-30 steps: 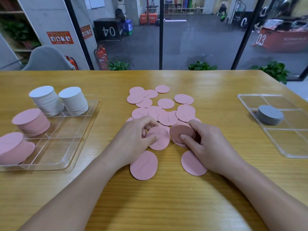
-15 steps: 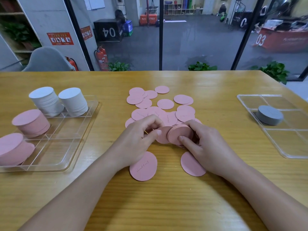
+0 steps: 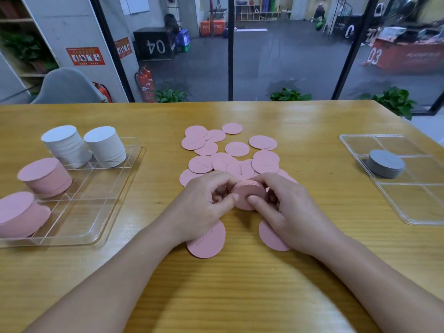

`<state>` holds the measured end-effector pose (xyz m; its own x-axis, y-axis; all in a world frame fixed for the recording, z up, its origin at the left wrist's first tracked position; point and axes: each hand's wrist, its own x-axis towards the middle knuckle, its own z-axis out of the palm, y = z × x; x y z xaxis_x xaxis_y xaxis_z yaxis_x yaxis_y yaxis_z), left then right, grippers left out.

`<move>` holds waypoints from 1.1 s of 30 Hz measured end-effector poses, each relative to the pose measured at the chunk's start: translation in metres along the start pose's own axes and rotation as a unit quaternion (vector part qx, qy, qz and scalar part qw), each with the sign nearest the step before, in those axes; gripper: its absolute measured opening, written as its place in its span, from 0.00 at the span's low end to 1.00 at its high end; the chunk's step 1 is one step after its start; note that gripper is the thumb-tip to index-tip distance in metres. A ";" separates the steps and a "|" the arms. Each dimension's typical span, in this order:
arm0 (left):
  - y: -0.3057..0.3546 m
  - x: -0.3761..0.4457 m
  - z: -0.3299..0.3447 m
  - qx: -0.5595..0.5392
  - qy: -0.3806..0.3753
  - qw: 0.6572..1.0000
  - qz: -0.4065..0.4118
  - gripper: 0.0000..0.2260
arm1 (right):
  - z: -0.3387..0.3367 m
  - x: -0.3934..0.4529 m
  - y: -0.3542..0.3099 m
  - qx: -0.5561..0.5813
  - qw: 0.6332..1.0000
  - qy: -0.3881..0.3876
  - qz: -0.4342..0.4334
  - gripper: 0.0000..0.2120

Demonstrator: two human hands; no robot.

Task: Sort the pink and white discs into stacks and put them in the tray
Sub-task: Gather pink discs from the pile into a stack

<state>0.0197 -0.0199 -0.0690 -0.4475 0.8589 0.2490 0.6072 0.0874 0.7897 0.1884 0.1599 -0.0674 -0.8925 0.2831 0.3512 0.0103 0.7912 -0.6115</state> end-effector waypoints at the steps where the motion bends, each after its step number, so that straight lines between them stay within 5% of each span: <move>1: -0.001 0.001 -0.002 -0.011 -0.002 1.000 -0.003 0.07 | -0.001 0.000 0.000 0.022 1.000 0.020 0.004 0.05; 6: 0.009 -0.009 -0.013 -0.046 -0.026 0.999 -0.001 0.09 | -0.007 -0.008 -0.011 0.113 0.992 0.046 0.025 0.06; 11: 0.005 -0.053 -0.024 0.014 0.048 0.998 -0.030 0.04 | -0.005 -0.048 -0.025 0.218 0.974 0.011 0.066 0.02; 20: 0.004 -0.097 -0.023 0.143 0.059 0.985 -0.072 0.19 | 0.004 -0.083 -0.043 0.056 0.996 0.005 0.067 0.03; 28: 0.003 -0.091 -0.007 0.245 0.026 0.968 -0.049 0.19 | 0.000 -0.086 -0.032 -0.023 0.995 0.067 0.070 0.04; 33: 0.006 -0.074 -0.002 0.272 0.000 0.962 -0.031 0.18 | -0.014 -0.079 -0.010 -0.097 0.991 0.011 0.089 0.18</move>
<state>0.0545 -0.0840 -0.0816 -0.4943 0.8431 0.2116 0.8331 0.3900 0.3923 0.2646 0.1372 -0.0791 -0.8585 0.4383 0.2662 0.2557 0.8159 -0.5187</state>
